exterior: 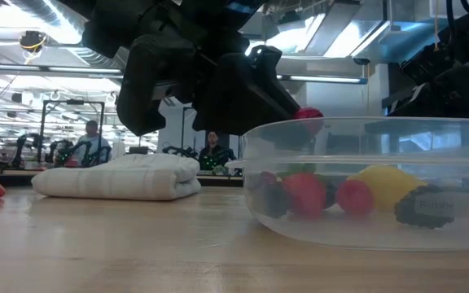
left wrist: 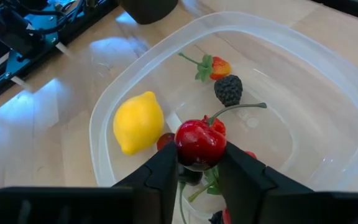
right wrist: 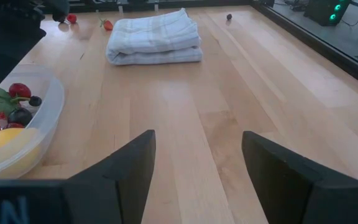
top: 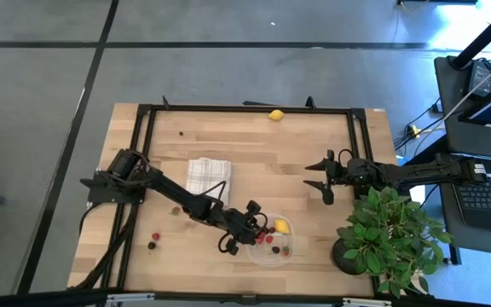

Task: Pick and placing Produce into tupperware
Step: Put the red cherry into the transparent container, then put the strawberry into the transparent container, then put the raspberry into the transparent container

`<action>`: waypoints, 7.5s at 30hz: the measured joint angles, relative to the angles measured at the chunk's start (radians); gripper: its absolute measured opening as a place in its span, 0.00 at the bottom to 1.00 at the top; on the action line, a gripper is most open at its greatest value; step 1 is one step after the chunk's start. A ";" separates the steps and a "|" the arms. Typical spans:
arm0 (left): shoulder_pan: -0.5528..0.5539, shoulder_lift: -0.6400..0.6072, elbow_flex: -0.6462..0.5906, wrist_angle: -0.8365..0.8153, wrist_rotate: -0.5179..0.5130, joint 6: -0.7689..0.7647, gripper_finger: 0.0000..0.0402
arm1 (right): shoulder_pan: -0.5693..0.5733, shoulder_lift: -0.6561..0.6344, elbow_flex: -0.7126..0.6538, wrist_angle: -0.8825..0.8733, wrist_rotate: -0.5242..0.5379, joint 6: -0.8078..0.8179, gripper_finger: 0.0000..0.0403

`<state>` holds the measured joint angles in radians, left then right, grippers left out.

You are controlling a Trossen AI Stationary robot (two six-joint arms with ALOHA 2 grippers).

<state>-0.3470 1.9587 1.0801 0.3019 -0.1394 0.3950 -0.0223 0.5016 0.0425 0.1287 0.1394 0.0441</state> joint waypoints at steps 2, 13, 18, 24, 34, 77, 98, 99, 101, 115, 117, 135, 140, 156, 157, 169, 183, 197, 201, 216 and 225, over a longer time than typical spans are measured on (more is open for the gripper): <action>0.000 0.000 0.000 0.000 0.000 0.000 0.27 | 0.000 0.000 0.000 0.000 0.000 0.000 0.60; 0.000 -0.001 0.000 0.000 0.000 0.000 0.42 | 0.000 0.000 0.000 0.000 0.000 0.000 0.60; -0.013 -0.024 0.000 -0.019 -0.011 -0.001 0.43 | 0.000 0.000 0.000 0.000 0.000 0.000 0.60; -0.041 -0.159 0.000 -0.260 -0.121 -0.217 0.43 | 0.000 0.000 0.000 0.000 0.000 0.000 0.60; -0.039 -0.442 0.000 -0.930 -0.136 -0.968 0.43 | 0.000 0.000 0.000 0.000 0.000 -0.003 0.60; -0.145 -0.504 -0.272 -1.286 0.135 -1.999 0.43 | 0.000 0.000 0.000 0.001 0.000 0.003 0.60; -0.145 -0.504 -0.322 -1.180 0.158 -2.038 0.43 | 0.000 0.000 0.000 0.001 0.000 0.001 0.60; -0.145 -0.504 -0.322 -1.180 0.158 -2.038 0.42 | 0.000 0.000 0.000 0.001 0.000 0.001 0.60; -0.145 -0.504 -0.322 -1.180 0.158 -2.038 0.39 | 0.000 0.000 0.000 0.001 0.000 0.000 0.60; -0.145 -0.504 -0.322 -1.180 0.157 -2.035 0.12 | 0.000 0.000 0.000 0.001 0.000 -0.003 0.60; -0.145 -0.504 -0.322 -1.180 0.157 -2.034 0.09 | 0.000 0.000 0.000 0.001 0.000 -0.004 0.60; -0.124 -0.505 -0.306 -1.182 0.156 -1.825 0.00 | 0.000 0.000 0.000 0.001 0.000 -0.004 0.60; -0.103 -0.505 -0.227 -1.175 0.130 -1.693 0.00 | 0.000 0.000 0.000 0.001 0.000 -0.004 0.60; 0.062 -0.490 0.003 -0.663 -0.037 -1.008 0.00 | 0.000 0.000 0.000 0.040 0.000 -0.027 0.60; 0.073 -0.480 0.003 -0.610 -0.008 -0.956 0.00 | 0.000 0.000 0.000 0.040 0.000 -0.027 0.60; 0.158 -0.224 0.003 -0.216 0.306 -0.777 0.00 | 0.000 0.000 0.000 0.039 0.000 -0.023 0.60; 0.117 0.055 0.416 -0.657 0.387 -0.679 0.00 | 0.000 0.000 0.000 0.032 0.000 -0.025 0.60; 0.115 0.184 0.642 -0.972 0.287 -0.673 0.00 | 0.000 0.000 0.000 0.018 0.000 -0.024 0.60; 0.109 0.184 0.642 -0.975 0.287 -0.673 0.00 | 0.000 0.000 0.000 0.018 0.000 -0.026 0.60; 0.109 0.184 0.642 -0.974 0.286 -0.673 0.06 | 0.000 0.000 0.000 0.018 0.000 -0.024 0.60; 0.109 0.184 0.642 -0.974 0.285 -0.673 0.07 | 0.000 0.000 0.000 0.018 0.000 -0.023 0.60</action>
<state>-0.2379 2.1426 1.7218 -0.6724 0.1452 -0.2776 -0.0223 0.5016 0.0425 0.1469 0.1394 0.0216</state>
